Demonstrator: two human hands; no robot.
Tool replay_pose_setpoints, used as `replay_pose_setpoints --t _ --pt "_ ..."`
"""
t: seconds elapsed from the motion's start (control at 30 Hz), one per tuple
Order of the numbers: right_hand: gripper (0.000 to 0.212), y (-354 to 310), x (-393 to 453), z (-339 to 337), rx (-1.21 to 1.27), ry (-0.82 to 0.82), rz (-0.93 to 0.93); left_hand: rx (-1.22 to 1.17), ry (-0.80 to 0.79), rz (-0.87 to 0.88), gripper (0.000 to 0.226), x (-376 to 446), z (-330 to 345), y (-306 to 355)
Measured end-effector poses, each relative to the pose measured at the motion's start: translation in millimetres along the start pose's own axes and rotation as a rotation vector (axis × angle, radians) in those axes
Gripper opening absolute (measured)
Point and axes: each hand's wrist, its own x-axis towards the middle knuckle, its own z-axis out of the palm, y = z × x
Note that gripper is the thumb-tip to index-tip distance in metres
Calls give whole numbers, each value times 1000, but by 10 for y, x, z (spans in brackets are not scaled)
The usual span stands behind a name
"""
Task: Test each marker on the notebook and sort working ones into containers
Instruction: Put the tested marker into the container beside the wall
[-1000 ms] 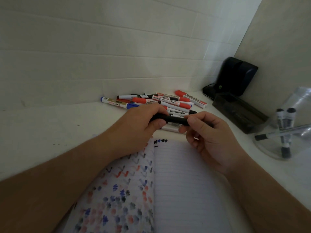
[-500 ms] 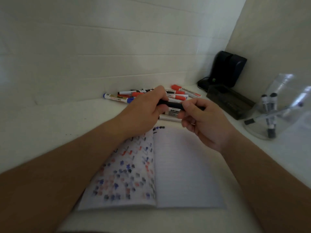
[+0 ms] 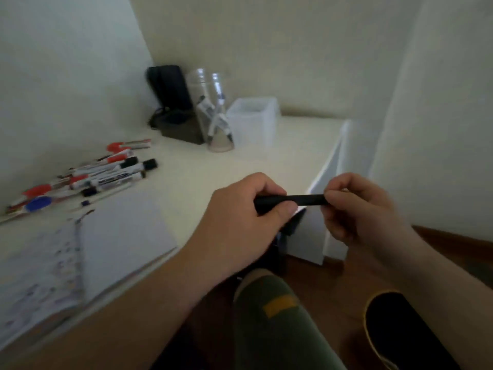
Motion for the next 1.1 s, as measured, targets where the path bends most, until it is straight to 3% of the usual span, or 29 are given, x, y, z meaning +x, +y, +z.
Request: replay_pose_setpoints --t 0.1,0.17,0.23,0.33,0.43,0.53,0.6,0.77,0.87,0.97,1.1 --pt "6 121 -405 -783 109 215 107 -165 -186 -48 12 73 949 285" --pt "8 388 -632 -1267 124 378 200 -274 -332 -188 9 121 1610 229" --pt "10 823 -826 -1676 146 531 332 -398 -466 -437 8 103 2255 38" --pt "13 1645 -1080 -2090 193 697 547 -567 -585 -898 26 -17 3030 -310" --pt "18 2437 -1381 -2408 309 871 748 -494 -700 -1087 41 -140 3591 -550" --pt "26 3007 -1636 -2590 400 1006 970 -340 -808 -1072 46 -197 3828 -668" --pt "28 3217 -1701 -2646 404 1012 1064 -315 -864 -1052 43 -188 3859 -710" --pt "26 3268 -1494 -2647 345 963 1104 -250 -925 -916 29 -83 3769 -741" --pt "20 2952 -1186 -2544 317 889 992 -286 -930 -821 25 39 3606 -609" --pt "26 2274 -710 -2272 313 662 758 -363 -882 -618 20 302 3209 -335" --pt "24 883 -118 -1519 258 386 386 -493 -657 -281 22 608 2129 197"
